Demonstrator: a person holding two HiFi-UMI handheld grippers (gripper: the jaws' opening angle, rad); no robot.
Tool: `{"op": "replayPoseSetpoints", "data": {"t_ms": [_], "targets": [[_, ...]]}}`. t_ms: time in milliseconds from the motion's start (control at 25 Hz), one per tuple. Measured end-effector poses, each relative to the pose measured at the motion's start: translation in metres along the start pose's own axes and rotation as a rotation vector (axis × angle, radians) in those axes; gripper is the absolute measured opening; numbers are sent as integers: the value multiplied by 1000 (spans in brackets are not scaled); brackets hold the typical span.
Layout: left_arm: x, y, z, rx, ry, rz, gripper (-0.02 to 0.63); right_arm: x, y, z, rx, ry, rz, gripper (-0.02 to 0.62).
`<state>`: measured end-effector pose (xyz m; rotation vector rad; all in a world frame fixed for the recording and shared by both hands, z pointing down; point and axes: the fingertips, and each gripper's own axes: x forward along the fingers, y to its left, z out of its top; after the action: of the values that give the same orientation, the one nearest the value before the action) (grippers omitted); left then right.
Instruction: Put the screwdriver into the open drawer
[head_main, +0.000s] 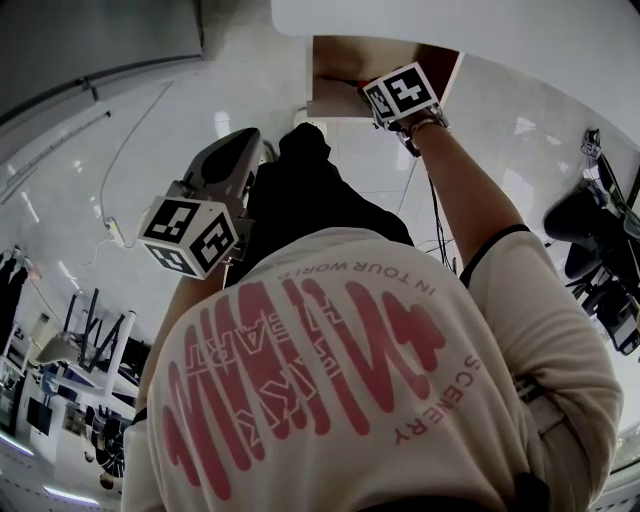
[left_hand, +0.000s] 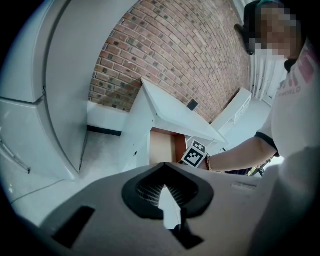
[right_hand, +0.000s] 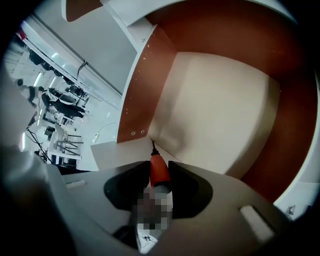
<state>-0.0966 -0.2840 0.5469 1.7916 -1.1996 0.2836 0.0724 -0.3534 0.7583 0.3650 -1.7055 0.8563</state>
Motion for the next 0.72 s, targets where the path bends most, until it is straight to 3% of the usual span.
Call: {"op": "replayPoseSetpoints", "data": {"t_ms": [280, 720], "targets": [[-1, 9, -5, -12, 3, 14, 3, 10, -6, -15, 16, 23, 42, 132], [-4, 13, 5, -11, -21, 24, 5, 13, -12, -8, -209, 95, -34, 140]]}}
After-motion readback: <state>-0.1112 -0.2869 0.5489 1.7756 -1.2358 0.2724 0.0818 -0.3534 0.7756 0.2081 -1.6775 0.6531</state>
